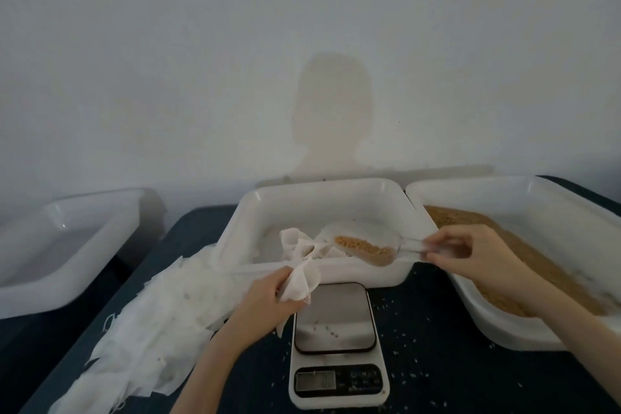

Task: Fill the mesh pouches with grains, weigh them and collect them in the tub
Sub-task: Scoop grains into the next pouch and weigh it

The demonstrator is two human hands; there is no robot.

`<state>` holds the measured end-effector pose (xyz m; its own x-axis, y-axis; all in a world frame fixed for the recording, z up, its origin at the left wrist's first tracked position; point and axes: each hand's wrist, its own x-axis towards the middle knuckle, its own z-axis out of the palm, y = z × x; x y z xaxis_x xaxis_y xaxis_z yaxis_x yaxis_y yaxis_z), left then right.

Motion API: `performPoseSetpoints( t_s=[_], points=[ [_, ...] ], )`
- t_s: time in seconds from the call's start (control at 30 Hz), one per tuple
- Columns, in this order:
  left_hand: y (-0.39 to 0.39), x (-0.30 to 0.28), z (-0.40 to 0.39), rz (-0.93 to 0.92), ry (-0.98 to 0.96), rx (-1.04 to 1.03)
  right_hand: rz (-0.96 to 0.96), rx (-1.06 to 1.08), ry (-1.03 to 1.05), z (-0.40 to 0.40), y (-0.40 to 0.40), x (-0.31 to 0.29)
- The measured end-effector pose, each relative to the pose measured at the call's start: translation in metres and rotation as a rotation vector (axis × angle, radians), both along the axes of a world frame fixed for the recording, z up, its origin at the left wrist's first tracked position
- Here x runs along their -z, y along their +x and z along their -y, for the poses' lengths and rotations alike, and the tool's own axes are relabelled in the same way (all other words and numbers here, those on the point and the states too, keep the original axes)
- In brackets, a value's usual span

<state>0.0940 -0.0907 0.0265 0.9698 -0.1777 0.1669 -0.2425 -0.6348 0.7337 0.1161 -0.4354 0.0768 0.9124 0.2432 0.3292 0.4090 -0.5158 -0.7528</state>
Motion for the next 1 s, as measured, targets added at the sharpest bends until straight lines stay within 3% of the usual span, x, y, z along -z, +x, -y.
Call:
performPoseSetpoints(
  t_s=[0.3,0.57,0.77,1.0],
  points=[
    [-0.003,0.005,-0.002,-0.018,0.004,-0.002,-0.059,-0.173,-0.111,-0.014,-0.016,-0.004],
    [-0.005,0.004,0.001,0.000,0.069,0.016,-0.033,-0.146,-0.179,-0.021,-0.013,-0.009],
    [-0.004,0.005,0.011,0.055,0.247,0.036,-0.052,-0.192,-0.254,-0.030,-0.008,-0.011],
    [-0.004,0.005,0.014,-0.068,0.222,0.119,-0.064,-0.208,-0.271,-0.035,0.000,-0.019]
  ],
)
